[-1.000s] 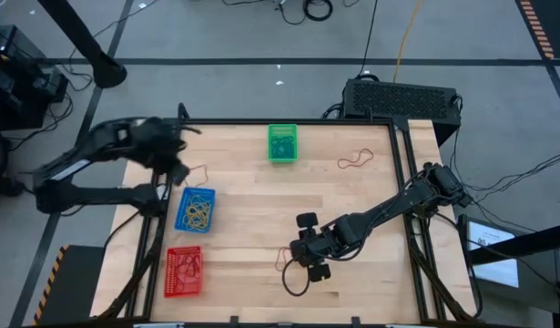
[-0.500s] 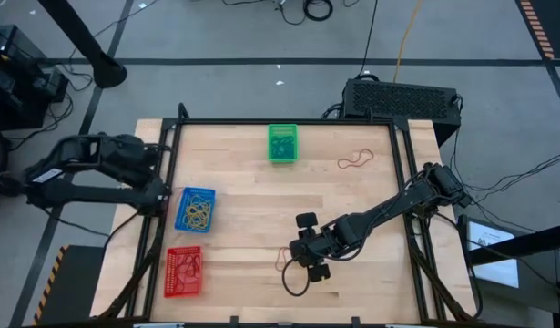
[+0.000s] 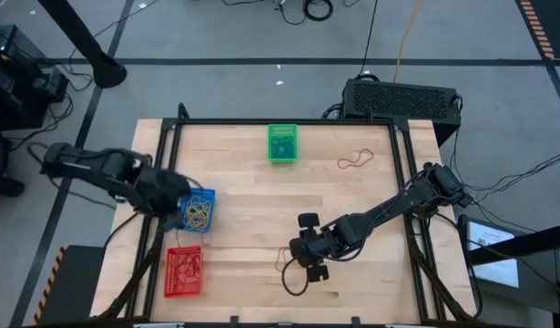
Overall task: Sort rubber bands into baskets
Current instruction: Put the red rubber band into the red bin
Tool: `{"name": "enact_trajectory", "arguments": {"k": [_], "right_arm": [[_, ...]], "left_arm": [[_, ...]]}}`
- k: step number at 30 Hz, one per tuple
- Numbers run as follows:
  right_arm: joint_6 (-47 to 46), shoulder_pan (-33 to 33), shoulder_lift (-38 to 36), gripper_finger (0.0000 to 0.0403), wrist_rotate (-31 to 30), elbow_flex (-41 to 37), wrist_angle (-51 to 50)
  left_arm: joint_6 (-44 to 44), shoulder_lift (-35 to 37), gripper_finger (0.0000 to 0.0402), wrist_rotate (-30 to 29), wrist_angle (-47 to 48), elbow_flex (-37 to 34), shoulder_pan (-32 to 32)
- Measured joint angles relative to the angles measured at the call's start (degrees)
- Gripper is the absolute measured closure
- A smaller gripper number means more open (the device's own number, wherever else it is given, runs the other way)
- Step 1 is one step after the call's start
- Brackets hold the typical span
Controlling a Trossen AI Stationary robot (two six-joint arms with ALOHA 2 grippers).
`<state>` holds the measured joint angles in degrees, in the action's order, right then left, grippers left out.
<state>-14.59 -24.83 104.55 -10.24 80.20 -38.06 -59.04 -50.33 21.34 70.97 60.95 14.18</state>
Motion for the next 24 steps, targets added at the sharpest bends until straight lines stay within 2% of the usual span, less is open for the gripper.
{"name": "enact_trajectory", "arguments": {"k": [3, 10, 16, 24], "right_arm": [[-0.8, -0.6, 0.0, 0.0264, 0.1, 0.0, 0.0], [-1.3, -1.2, 0.0, 0.0264, 0.1, 0.0, 0.1], [-1.3, -1.1, 0.0, 0.0264, 0.0, 0.0, 0.7], [-1.3, -1.1, 0.0, 0.0264, 0.0, 0.0, 1.1]], "left_arm": [[-5.2, -2.3, 0.0402, -4.4, -0.2, 0.0, 7.5], [-12.9, -7.8, 0.0402, -7.5, -4.7, 0.0, 20.7], [-18.1, -12.4, 0.0402, -8.4, -5.3, 0.0, 26.7], [-23.1, -19.7, 0.0402, -7.8, -4.2, 0.0, 30.5]]}}
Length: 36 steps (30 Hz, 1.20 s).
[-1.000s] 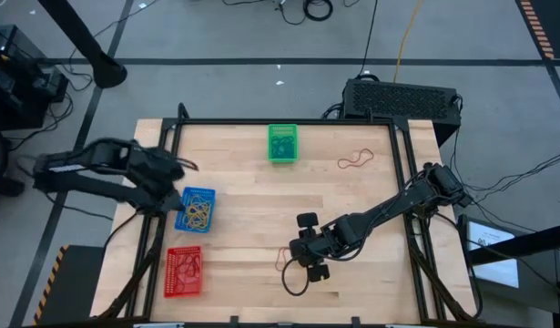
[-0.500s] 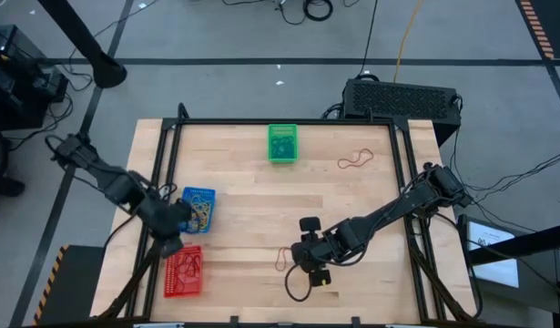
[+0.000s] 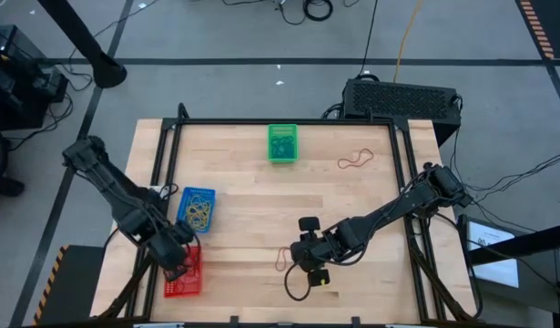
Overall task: Sort rubber bands into baskets
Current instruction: Put the red rubber band into the red bin
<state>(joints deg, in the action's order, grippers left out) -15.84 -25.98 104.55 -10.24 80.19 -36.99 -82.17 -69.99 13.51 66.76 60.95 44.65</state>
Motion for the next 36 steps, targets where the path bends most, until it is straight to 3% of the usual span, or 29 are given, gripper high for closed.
{"name": "enact_trajectory", "arguments": {"k": [8, 21, 27, 32, 36], "right_arm": [[0.0, 0.0, 0.0, 0.0264, 0.0, 0.0, 0.2], [0.0, 0.0, 0.0, 0.0264, 0.0, 0.0, 0.5], [0.0, 0.0, 0.0, 0.0264, 0.1, 0.0, 0.4], [0.0, 0.0, 0.0, 0.0264, 0.1, 0.0, 0.4], [-0.5, 0.0, 0.0, 0.0264, -0.4, 0.0, -1.0]], "left_arm": [[3.6, -6.4, 0.0392, 2.9, -0.3, 0.0, 0.1], [9.6, -9.3, 0.0305, 3.1, 0.6, 0.0, -0.8], [10.8, -9.3, 0.029, 8.8, 1.6, 0.0, -1.5], [17.1, -9.2, 0.029, 7.8, -0.2, 0.0, -3.0], [26.5, -9.2, 0.029, 0.5, -4.1, 0.0, -5.6]]}}
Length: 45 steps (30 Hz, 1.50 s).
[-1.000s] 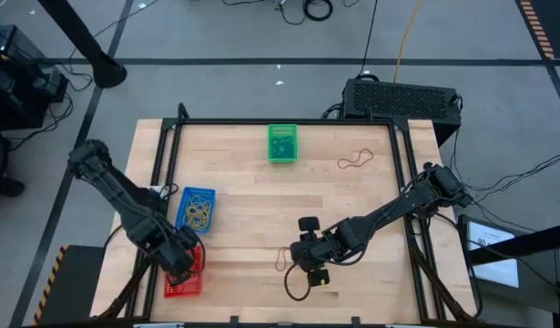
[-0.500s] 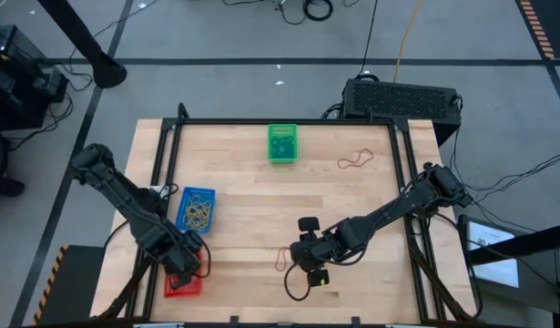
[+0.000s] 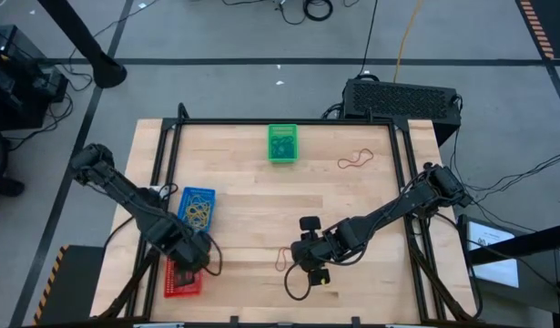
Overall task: Sort rubber bands into baskets
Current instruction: Put the red rubber band into the red bin
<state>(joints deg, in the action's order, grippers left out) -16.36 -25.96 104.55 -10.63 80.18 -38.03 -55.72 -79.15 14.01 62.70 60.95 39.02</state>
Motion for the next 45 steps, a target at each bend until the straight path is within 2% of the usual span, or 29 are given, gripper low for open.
{"name": "enact_trajectory", "arguments": {"k": [6, 10, 15, 19, 27, 29, 35, 45], "right_arm": [[-2.6, 2.3, -0.6, 0.0264, 0.0, 0.0, -8.1], [-4.7, 4.5, -2.0, 0.0264, -0.1, 0.0, -14.4], [-5.5, 5.3, -3.0, 0.0264, -0.5, 0.0, -18.2], [-5.5, 4.0, -3.2, 0.0264, -3.8, 0.0, -17.5], [-10.2, 0.3, -3.2, 0.0264, -14.0, 0.0, -17.5], [-10.8, -0.6, -3.2, 0.0264, -16.8, 0.0, -17.6], [-12.7, -1.6, -3.2, 0.0264, -16.4, 0.0, -18.7], [-13.0, -1.6, -3.2, 0.0264, -16.4, 0.0, -18.3]], "left_arm": [[14.7, -0.1, 0.029, -17.4, -8.6, -0.2, -6.4], [25.8, -1.0, 0.029, -22.3, -21.9, -2.7, -11.1], [36.4, -5.7, 0.029, -23.5, -38.2, -3.7, -15.7], [41.4, -11.9, 0.029, -23.4, -51.2, -3.7, -17.0], [39.9, -24.3, 0.029, -25.3, -69.1, -3.7, -18.7], [39.5, -26.9, 0.029, -25.3, -71.3, -3.3, -19.1], [38.1, -32.3, 0.029, -24.8, -71.2, -1.7, -19.9], [38.0, -35.0, 0.029, -21.5, -73.9, -1.1, -19.9]]}}
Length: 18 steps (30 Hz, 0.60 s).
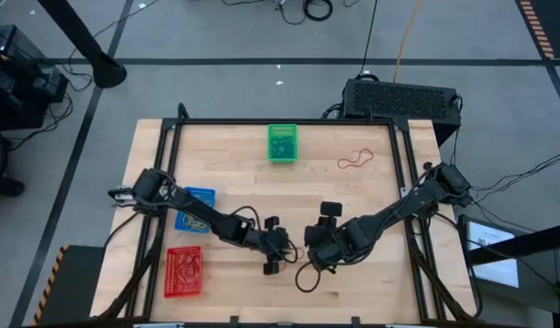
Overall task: Sort rubber bands into baskets
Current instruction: Put the red rubber band into the red bin
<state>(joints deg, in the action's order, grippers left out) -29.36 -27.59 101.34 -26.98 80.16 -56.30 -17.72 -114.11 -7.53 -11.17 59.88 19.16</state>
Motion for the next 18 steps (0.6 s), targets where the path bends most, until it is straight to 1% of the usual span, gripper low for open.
{"name": "enact_trajectory", "arguments": {"k": [18], "right_arm": [[0.2, 0.0, 0.0, 0.0264, 0.0, 0.0, 0.3]], "left_arm": [[0.0, 0.1, 0.029, -0.7, 0.2, -0.7, -0.1]]}}
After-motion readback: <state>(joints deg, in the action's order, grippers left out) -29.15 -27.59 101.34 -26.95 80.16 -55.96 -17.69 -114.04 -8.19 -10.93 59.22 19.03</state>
